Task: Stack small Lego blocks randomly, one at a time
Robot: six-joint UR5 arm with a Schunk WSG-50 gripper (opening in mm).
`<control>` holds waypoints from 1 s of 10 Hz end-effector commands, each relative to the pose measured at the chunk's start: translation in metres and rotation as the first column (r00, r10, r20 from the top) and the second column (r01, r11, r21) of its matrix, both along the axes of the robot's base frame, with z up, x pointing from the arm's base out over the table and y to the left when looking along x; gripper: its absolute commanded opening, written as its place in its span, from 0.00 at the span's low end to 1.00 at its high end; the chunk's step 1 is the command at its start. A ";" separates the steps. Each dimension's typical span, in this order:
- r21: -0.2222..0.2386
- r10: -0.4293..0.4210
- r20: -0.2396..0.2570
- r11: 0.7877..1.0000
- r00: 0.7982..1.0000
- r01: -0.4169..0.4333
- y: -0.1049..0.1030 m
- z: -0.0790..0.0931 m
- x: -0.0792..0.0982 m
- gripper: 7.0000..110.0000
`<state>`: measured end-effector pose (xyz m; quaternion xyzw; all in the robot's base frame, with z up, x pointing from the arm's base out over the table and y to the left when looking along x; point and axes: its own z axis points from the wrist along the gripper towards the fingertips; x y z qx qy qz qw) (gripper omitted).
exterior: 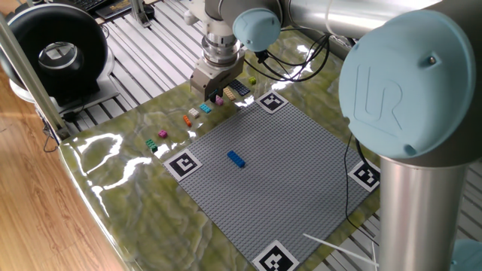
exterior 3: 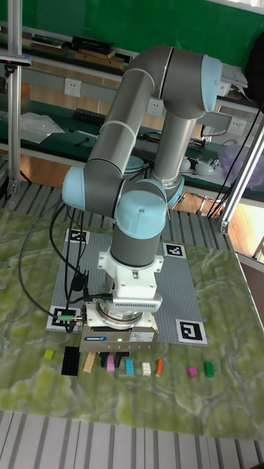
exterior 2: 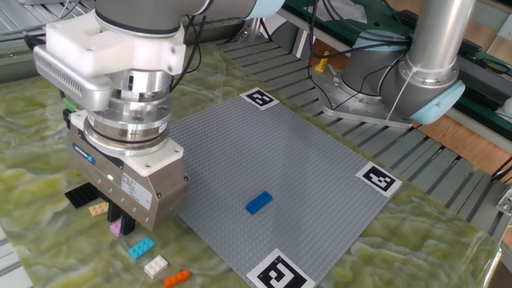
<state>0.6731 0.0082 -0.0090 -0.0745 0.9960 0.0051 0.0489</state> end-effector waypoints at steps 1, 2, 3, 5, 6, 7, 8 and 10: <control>0.009 -0.007 0.000 1.000 1.000 0.007 0.001 0.001 0.001 0.15; 0.018 -0.007 -0.004 1.000 1.000 0.007 0.004 0.001 0.001 0.15; 0.016 -0.009 -0.005 1.000 1.000 0.009 0.004 0.001 0.001 0.15; 0.012 -0.010 -0.004 1.000 1.000 0.010 0.004 0.000 0.002 0.15; 0.012 -0.010 -0.004 1.000 1.000 0.010 0.004 0.000 0.002 0.15; 0.010 -0.009 -0.004 1.000 1.000 0.009 0.003 0.000 0.002 0.15; 0.003 -0.012 -0.005 1.000 1.000 0.012 0.001 0.000 0.001 0.15; -0.002 -0.024 -0.007 1.000 1.000 0.024 -0.001 0.000 0.001 0.15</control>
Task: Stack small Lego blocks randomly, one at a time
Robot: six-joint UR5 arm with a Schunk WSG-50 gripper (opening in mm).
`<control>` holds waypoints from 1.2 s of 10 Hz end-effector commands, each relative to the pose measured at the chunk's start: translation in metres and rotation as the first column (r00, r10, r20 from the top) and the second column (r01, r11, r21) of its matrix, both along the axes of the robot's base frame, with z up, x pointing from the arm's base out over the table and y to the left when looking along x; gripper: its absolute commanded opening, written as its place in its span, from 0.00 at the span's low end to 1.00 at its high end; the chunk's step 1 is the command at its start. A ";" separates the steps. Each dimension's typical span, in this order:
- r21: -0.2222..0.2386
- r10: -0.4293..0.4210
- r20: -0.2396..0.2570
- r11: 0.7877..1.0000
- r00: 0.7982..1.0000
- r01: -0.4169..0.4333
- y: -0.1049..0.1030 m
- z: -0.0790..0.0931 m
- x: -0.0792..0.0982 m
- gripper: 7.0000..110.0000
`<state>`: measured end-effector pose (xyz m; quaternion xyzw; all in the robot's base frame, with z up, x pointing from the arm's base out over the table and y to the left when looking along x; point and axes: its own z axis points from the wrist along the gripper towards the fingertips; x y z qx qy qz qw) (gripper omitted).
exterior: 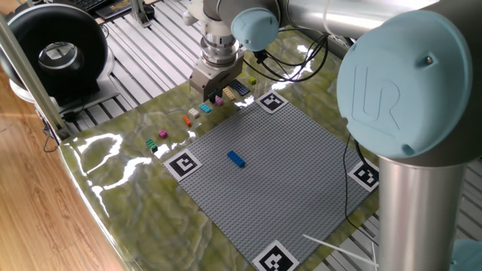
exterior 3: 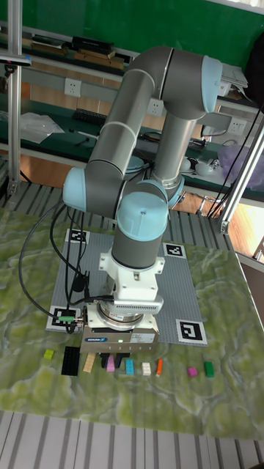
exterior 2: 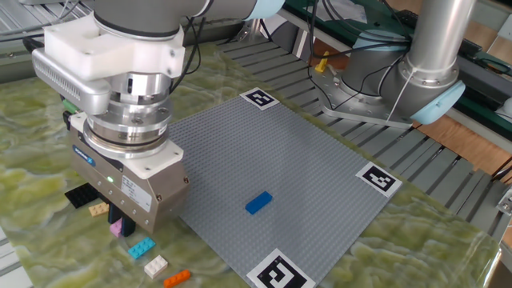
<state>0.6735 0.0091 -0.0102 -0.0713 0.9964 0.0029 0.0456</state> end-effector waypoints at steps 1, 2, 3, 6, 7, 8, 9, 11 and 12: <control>0.001 -0.021 -0.002 1.000 1.000 0.021 -0.002 0.001 0.000 0.00; 0.001 -0.022 -0.002 1.000 1.000 0.022 -0.002 0.001 0.000 0.00; 0.002 -0.027 -0.002 1.000 1.000 0.027 -0.002 0.001 0.000 0.00; -0.003 -0.030 -0.003 1.000 1.000 0.030 -0.003 0.002 0.000 0.00; -0.003 -0.030 -0.005 1.000 1.000 0.030 -0.003 0.004 0.000 0.00; 0.002 -0.028 -0.009 1.000 1.000 0.028 -0.001 0.009 -0.001 0.00; 0.009 -0.027 -0.016 1.000 1.000 0.027 0.001 0.016 -0.003 0.00; 0.026 -0.034 -0.024 0.999 0.999 0.034 0.008 0.034 -0.007 0.00; 0.025 -0.041 -0.029 0.999 0.999 0.042 0.011 0.045 -0.012 0.00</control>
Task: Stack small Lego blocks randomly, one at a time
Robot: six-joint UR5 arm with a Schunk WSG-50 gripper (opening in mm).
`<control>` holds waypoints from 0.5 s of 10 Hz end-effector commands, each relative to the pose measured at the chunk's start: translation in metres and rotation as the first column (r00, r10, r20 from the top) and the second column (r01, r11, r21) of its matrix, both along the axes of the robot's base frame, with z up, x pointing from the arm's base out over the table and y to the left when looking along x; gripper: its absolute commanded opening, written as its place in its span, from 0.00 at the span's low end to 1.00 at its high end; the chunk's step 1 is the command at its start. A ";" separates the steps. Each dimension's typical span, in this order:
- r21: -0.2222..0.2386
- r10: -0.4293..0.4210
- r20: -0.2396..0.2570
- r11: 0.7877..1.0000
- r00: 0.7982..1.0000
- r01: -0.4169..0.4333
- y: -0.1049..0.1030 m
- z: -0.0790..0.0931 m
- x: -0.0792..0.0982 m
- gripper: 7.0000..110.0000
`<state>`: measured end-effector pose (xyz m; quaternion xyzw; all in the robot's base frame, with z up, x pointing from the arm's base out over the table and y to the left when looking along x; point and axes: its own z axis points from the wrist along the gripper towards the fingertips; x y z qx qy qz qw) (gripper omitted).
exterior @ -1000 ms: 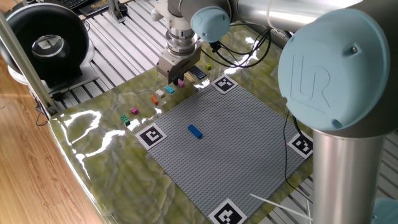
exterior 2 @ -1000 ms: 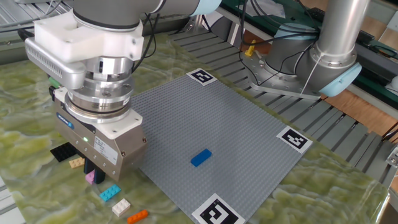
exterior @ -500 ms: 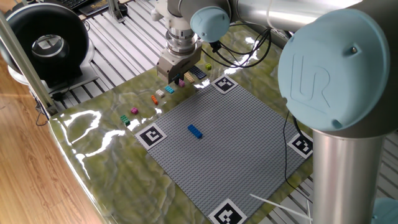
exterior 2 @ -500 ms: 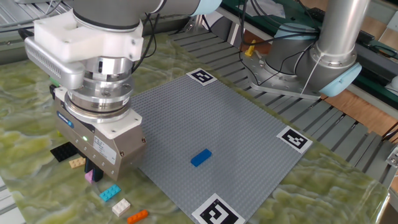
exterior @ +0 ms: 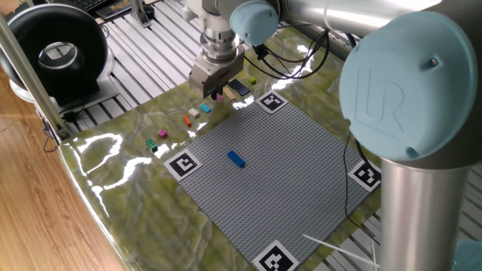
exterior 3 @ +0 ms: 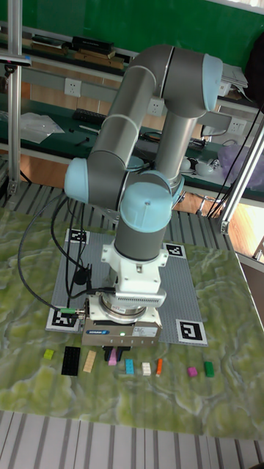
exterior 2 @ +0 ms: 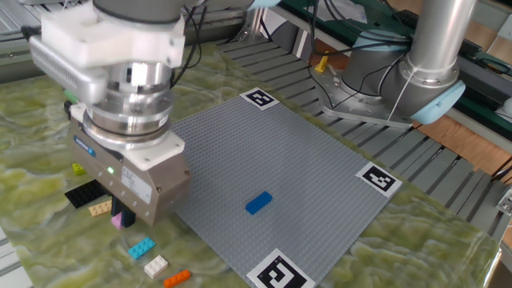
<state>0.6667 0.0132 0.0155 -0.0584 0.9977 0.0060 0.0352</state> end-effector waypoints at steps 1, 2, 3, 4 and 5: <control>0.025 -0.028 -0.015 0.999 0.999 0.029 0.013 0.028 -0.013 0.00; 0.027 -0.039 -0.016 0.999 0.999 0.039 0.019 0.033 -0.020 0.00; 0.026 -0.051 -0.017 0.998 0.999 0.052 0.024 0.037 -0.028 0.00; 0.020 -0.065 -0.028 0.998 0.998 0.065 0.030 0.042 -0.040 0.00; 0.019 -0.078 -0.048 0.997 0.996 0.079 0.036 0.047 -0.054 0.00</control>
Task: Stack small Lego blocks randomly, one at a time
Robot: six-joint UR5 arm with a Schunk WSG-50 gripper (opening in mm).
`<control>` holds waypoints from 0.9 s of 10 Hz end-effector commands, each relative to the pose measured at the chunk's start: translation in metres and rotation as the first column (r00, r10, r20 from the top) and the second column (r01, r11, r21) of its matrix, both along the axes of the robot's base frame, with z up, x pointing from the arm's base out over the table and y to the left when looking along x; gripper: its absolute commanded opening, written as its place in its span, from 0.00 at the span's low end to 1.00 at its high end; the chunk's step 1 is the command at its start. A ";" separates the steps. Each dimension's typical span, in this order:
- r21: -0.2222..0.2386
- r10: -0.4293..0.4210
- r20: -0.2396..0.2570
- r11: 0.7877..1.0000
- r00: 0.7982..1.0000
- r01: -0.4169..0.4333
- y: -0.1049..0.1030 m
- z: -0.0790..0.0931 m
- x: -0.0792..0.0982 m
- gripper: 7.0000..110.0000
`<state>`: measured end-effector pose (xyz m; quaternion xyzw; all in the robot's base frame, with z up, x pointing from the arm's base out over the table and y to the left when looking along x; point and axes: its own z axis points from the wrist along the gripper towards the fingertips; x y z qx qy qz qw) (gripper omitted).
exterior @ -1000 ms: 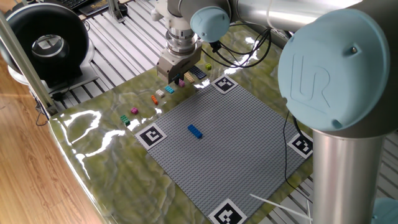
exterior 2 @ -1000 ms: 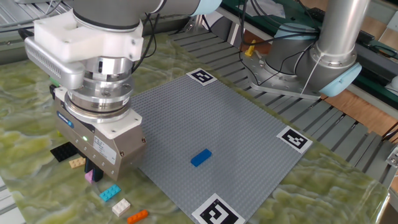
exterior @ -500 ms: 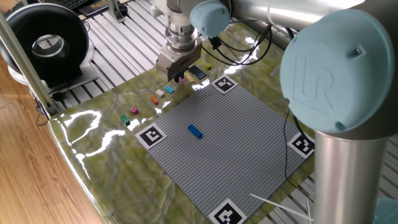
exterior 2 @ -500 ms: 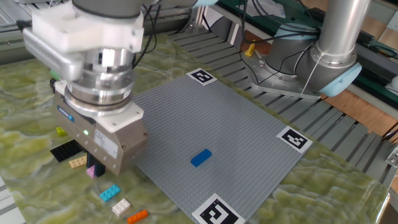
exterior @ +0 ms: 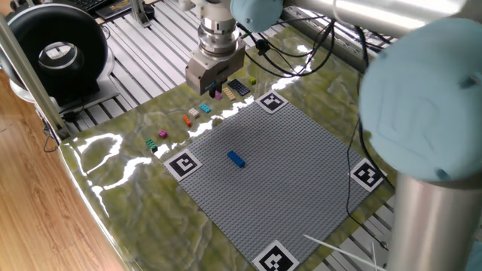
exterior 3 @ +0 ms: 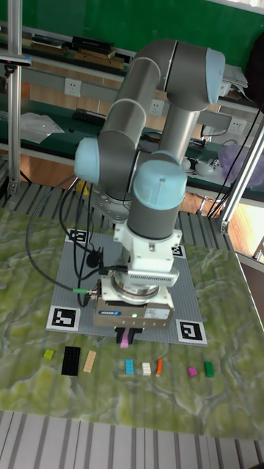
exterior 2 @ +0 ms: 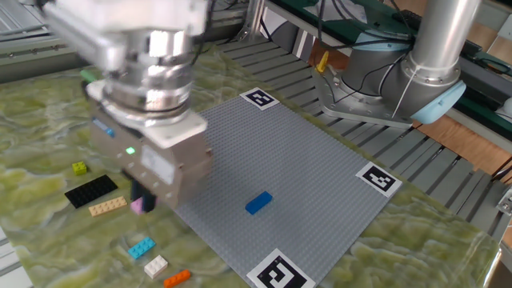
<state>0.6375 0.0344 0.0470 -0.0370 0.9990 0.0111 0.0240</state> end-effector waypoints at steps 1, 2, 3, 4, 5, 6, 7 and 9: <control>0.013 -0.045 -0.034 0.999 0.998 0.045 0.021 0.019 -0.035 0.00; 0.018 -0.056 -0.033 0.998 0.998 0.056 0.028 0.021 -0.041 0.00; 0.024 -0.066 -0.031 0.997 0.997 0.067 0.036 0.021 -0.049 0.00; 0.037 -0.060 -0.050 0.997 0.997 0.062 0.040 0.023 -0.054 0.00; 0.079 -0.071 -0.064 0.994 0.995 0.076 0.050 0.024 -0.056 0.00; 0.080 -0.075 -0.070 0.994 0.995 0.080 0.051 0.023 -0.057 0.00; 0.066 -0.077 -0.070 0.994 0.995 0.082 0.048 0.020 -0.057 0.00; 0.057 -0.074 -0.043 0.995 0.996 0.076 0.045 0.020 -0.051 0.00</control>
